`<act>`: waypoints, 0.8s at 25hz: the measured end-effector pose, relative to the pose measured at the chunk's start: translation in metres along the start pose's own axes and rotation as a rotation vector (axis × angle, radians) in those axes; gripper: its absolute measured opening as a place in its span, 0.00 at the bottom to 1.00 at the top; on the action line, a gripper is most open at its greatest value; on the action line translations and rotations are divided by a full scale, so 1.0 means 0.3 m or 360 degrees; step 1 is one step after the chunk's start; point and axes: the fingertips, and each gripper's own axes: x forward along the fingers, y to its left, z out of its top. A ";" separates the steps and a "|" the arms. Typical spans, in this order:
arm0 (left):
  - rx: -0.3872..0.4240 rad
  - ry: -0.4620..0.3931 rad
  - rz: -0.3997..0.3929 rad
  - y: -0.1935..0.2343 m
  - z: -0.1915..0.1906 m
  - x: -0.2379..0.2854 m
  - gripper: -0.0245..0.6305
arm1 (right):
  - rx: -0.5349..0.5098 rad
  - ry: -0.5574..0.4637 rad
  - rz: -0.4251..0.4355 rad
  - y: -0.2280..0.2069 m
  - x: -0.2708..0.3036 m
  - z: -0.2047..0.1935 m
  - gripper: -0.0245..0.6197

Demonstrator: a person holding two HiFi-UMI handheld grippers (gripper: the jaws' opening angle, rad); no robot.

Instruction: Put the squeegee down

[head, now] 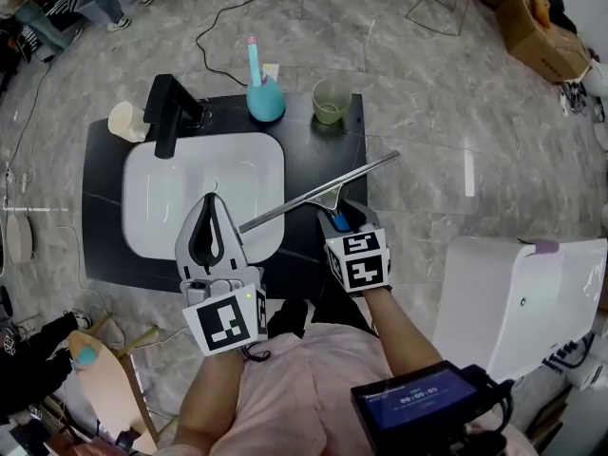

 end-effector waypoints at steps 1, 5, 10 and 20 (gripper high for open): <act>-0.0007 -0.0015 -0.0003 0.001 0.012 -0.004 0.05 | 0.0001 -0.0031 -0.0003 0.005 -0.015 0.021 0.31; -0.0047 -0.0094 -0.0016 0.003 0.090 -0.028 0.05 | -0.0014 -0.0252 -0.0017 0.030 -0.115 0.168 0.28; -0.0077 -0.0249 -0.0038 0.008 0.255 -0.068 0.05 | -0.0069 -0.0649 -0.0008 0.083 -0.318 0.410 0.19; -0.0066 -0.0491 -0.0080 0.024 0.498 -0.130 0.05 | -0.0239 -0.1133 -0.0069 0.182 -0.632 0.692 0.04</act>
